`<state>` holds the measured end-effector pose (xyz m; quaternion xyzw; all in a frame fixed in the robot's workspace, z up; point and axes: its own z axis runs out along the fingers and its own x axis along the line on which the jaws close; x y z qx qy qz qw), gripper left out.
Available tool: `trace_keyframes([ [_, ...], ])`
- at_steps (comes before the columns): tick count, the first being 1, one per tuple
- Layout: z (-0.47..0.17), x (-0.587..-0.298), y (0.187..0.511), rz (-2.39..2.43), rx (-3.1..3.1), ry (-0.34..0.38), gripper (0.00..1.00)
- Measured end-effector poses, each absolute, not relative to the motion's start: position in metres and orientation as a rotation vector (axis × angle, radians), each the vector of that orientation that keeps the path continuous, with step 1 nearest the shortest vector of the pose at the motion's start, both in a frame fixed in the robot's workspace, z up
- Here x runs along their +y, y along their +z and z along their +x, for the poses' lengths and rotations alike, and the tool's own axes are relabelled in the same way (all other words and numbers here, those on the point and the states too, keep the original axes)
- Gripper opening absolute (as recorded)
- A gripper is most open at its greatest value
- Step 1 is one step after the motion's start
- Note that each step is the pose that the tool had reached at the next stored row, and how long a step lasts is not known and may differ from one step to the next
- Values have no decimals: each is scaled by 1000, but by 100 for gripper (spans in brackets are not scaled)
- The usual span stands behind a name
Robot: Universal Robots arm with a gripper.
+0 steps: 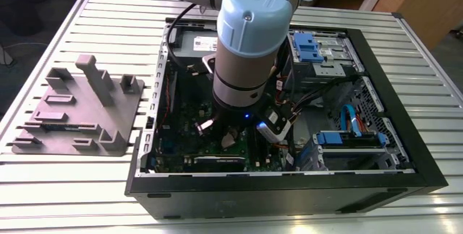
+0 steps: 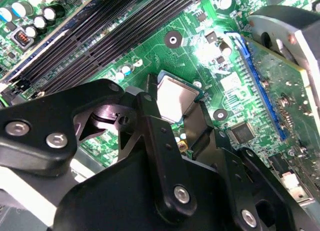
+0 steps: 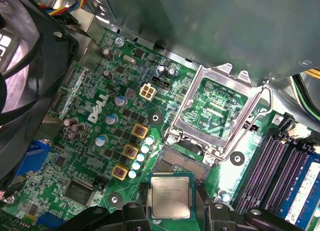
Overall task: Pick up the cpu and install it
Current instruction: 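Place the cpu into insertion slot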
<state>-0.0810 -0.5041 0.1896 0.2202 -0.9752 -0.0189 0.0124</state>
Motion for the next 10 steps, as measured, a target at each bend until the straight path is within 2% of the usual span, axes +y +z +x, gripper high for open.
trace_keyframes([
  [10,-81,-504,194,676,-3041,-59,45],
])
